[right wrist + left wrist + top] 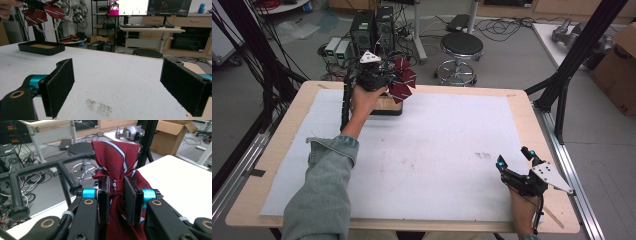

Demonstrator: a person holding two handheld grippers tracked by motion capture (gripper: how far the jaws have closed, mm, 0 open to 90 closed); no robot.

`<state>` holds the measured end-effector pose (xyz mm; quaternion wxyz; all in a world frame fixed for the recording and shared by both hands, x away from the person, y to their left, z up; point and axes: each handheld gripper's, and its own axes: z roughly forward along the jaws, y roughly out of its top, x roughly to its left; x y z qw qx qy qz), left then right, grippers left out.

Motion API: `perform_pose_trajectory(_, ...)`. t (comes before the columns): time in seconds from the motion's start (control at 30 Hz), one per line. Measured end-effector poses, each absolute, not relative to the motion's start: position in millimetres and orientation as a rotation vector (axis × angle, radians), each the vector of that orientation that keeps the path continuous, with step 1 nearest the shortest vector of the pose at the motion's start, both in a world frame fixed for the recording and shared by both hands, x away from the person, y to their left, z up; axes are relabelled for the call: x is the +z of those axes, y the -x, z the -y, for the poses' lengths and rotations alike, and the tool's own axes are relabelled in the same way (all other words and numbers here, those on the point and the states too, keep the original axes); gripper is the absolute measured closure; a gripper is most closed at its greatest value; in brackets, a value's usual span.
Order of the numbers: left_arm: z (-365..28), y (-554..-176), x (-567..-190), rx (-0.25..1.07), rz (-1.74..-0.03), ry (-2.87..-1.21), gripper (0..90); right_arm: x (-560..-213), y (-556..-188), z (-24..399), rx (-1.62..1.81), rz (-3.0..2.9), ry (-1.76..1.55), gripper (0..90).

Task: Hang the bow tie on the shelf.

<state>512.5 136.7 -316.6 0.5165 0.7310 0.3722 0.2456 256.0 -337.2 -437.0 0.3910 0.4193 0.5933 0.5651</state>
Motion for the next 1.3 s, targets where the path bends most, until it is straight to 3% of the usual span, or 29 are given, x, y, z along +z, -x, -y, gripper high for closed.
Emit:
perform_pose_trajectory(0.83, -131, -531, -354, 0.708, -0.954, -1.788, 74.7, -437, -256, 337, 1.435, -1.509, -1.071, 11.2)
perform_pose_trajectory(1.3, -133, -535, -358, 0.700, -0.958, -1.784, 73.1, -437, -256, 337, 1.436, -1.509, -1.070, 11.2)
